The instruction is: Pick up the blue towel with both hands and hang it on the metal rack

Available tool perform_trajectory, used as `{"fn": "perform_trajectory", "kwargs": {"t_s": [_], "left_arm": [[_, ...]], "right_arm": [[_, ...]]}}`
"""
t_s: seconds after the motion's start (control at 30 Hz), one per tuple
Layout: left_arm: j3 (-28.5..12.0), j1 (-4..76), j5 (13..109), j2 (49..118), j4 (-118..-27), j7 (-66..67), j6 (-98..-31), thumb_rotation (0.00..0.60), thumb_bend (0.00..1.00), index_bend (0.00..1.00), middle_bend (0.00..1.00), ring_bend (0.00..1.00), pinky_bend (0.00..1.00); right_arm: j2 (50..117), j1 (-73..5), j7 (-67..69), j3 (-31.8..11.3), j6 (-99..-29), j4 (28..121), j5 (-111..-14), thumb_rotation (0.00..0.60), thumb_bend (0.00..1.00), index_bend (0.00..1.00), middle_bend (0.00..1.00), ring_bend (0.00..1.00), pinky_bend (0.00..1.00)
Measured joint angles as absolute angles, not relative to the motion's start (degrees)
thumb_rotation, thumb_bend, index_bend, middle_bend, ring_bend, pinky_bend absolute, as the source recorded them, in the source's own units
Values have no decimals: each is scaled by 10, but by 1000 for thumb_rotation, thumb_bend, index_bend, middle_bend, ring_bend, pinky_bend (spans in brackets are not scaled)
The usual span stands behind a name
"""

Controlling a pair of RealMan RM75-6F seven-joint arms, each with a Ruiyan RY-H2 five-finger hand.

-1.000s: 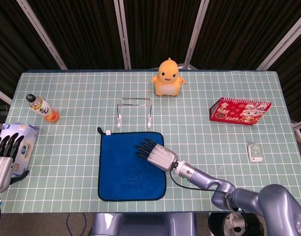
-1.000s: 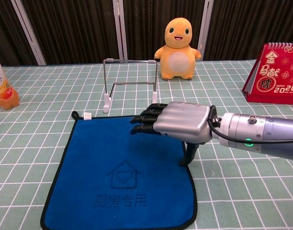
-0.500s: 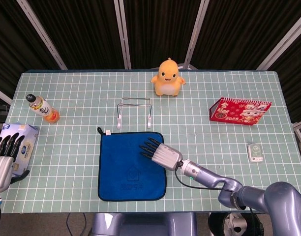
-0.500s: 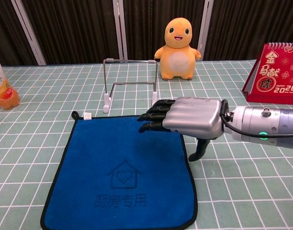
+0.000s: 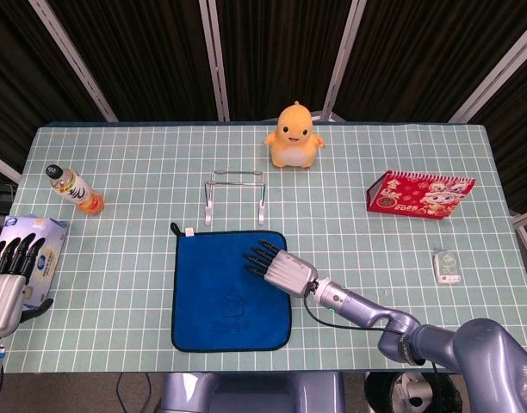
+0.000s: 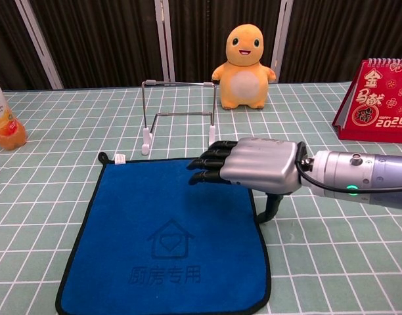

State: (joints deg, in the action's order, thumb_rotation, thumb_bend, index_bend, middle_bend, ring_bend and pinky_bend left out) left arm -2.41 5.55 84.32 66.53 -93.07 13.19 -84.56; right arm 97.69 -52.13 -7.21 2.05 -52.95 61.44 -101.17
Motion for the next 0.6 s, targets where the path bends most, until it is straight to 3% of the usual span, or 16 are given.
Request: {"fn": "perform_trajectory", "kwargs": {"t_s": [0.23, 0.5, 0.6], "left_arm": [[-24, 57, 841, 667, -929, 133, -842, 600, 0, 0, 0, 0, 0], [-24, 57, 839, 668, -927, 134, -841, 600, 0, 0, 0, 0, 0], [-25, 59, 836, 669, -926, 135, -838, 600, 0, 0, 0, 0, 0]], "right_arm": [[991, -525, -60, 16, -533, 606, -1005, 600, 132, 102, 0, 0, 0], [1007, -528, -33, 8, -541, 596, -994, 600, 207, 114, 0, 0, 0], [1007, -531, -23, 6, -546, 597, -992, 600, 282, 210, 0, 0, 0]]}}
